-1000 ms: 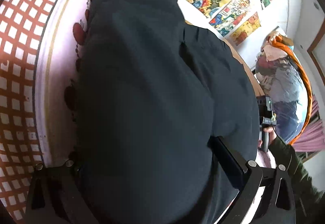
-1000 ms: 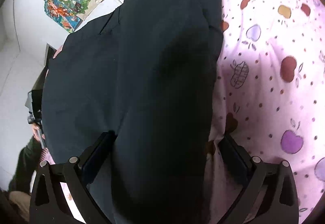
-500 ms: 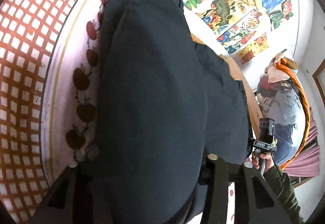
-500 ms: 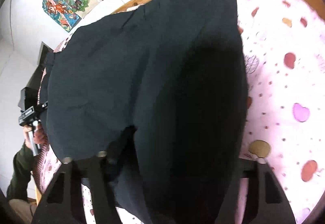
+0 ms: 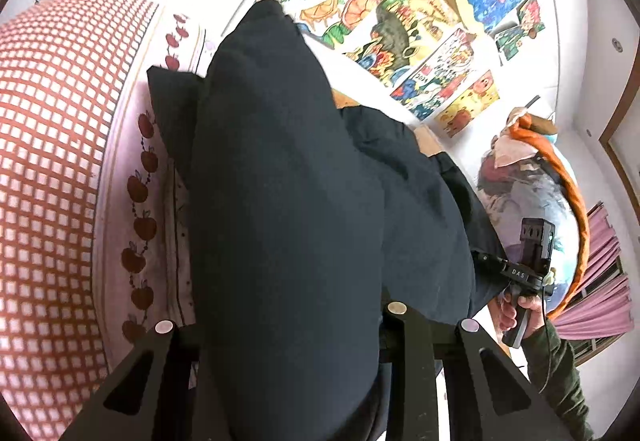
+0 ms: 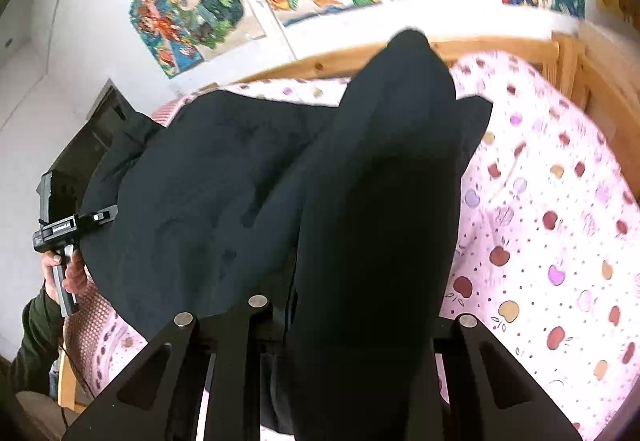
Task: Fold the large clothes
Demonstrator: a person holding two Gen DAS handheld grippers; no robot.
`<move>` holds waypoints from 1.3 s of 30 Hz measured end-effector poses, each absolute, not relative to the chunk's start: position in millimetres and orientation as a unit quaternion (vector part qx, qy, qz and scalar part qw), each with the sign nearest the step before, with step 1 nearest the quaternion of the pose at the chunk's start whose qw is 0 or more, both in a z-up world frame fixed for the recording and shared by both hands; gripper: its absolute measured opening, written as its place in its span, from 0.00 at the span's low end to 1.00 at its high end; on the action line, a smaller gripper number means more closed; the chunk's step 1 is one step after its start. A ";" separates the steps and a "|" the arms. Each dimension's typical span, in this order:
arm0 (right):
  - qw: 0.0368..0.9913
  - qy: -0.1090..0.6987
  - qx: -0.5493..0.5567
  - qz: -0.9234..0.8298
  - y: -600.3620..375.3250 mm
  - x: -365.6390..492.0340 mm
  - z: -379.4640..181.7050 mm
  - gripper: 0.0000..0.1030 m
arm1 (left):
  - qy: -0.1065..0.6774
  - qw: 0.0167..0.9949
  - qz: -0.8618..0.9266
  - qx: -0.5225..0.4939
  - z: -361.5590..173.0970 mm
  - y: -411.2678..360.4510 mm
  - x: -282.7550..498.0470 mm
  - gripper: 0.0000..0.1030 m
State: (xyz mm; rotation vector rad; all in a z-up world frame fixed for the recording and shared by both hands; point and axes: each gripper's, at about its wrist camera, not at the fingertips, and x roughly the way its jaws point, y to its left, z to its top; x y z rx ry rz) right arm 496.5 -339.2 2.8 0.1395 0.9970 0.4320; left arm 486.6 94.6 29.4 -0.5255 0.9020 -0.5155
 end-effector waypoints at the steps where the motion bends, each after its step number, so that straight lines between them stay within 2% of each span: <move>1: 0.855 0.470 0.065 0.208 -344.8 488.3 4.9 0.21 | 0.424 0.836 -0.245 -0.246 33.4 96.2 482.0 0.28; 10: 0.856 0.469 0.056 0.210 -335.9 444.1 8.9 0.20 | 0.433 0.831 -0.255 -0.237 38.1 96.9 435.9 0.28; 18: 0.845 0.500 0.095 0.163 -355.6 417.1 -50.6 0.21 | 0.471 0.821 -0.231 -0.223 -9.3 91.0 426.2 0.29; 23: 0.850 0.491 0.123 0.146 -368.8 409.8 -57.7 0.26 | 0.474 0.831 -0.213 -0.198 -15.3 87.5 420.3 0.36; 26: 0.853 0.490 0.118 0.132 -368.7 404.4 -60.6 0.29 | 0.471 0.843 -0.193 -0.175 -12.2 80.1 416.9 0.46; 27: 0.855 0.490 0.115 0.125 -368.2 403.5 -61.0 0.32 | 0.470 0.848 -0.180 -0.167 -9.0 74.6 417.0 0.48; 31: 0.860 0.487 0.113 0.103 -366.9 403.1 -61.0 0.39 | 0.459 0.872 -0.116 -0.124 0.8 67.6 408.4 0.70; 34: 0.869 0.478 0.098 0.084 -368.2 397.1 -56.6 0.62 | 0.451 0.883 -0.089 -0.096 8.3 62.3 401.2 0.75; 35: 0.872 0.474 0.093 0.079 -367.5 395.6 -54.0 0.74 | 0.451 0.884 -0.085 -0.092 8.3 64.8 398.8 0.78; 39: 0.885 0.453 0.085 0.066 -366.2 389.1 -38.3 0.76 | 0.437 0.895 -0.047 -0.072 19.3 60.2 387.2 0.85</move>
